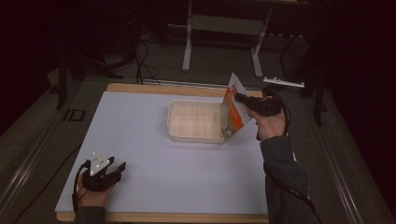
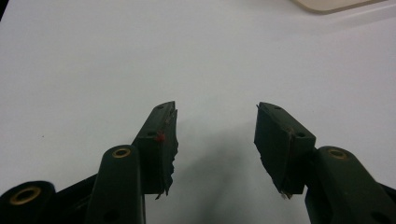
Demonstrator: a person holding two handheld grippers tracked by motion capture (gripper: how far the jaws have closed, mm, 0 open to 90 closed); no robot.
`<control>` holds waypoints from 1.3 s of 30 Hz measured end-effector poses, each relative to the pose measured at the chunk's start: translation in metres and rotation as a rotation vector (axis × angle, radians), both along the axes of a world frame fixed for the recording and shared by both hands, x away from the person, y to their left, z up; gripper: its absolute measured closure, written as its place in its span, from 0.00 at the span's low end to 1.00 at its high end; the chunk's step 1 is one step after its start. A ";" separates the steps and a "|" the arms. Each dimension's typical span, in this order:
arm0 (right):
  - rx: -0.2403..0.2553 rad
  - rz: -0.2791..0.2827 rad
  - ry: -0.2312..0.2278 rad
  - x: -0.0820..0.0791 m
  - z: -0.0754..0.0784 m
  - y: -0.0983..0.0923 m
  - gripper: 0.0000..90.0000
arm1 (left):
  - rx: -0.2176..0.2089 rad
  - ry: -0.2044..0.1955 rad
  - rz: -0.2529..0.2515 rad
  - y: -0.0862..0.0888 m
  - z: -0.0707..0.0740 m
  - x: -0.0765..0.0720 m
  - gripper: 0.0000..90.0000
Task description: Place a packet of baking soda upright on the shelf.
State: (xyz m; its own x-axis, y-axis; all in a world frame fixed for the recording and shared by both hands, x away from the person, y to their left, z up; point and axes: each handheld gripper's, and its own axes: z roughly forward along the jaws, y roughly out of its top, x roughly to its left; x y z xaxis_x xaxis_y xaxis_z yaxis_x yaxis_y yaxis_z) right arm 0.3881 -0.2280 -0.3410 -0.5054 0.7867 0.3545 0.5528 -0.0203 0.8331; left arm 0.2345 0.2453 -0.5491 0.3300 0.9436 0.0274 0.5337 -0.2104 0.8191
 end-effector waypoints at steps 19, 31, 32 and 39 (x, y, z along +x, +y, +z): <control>0.007 -0.054 -0.021 0.014 -0.006 0.000 1.00 | -0.002 -0.002 -0.002 0.000 0.000 -0.001 0.54; -0.004 -0.082 -0.057 0.020 -0.014 0.005 1.00 | -0.006 0.000 -0.004 0.000 0.001 -0.001 0.54; -0.003 -0.085 -0.058 0.021 -0.015 0.005 1.00 | -0.007 -0.002 -0.004 0.000 0.001 -0.001 0.54; -0.022 -0.106 -0.079 0.023 -0.021 0.004 1.00 | -0.007 -0.002 -0.004 0.000 0.001 -0.001 0.54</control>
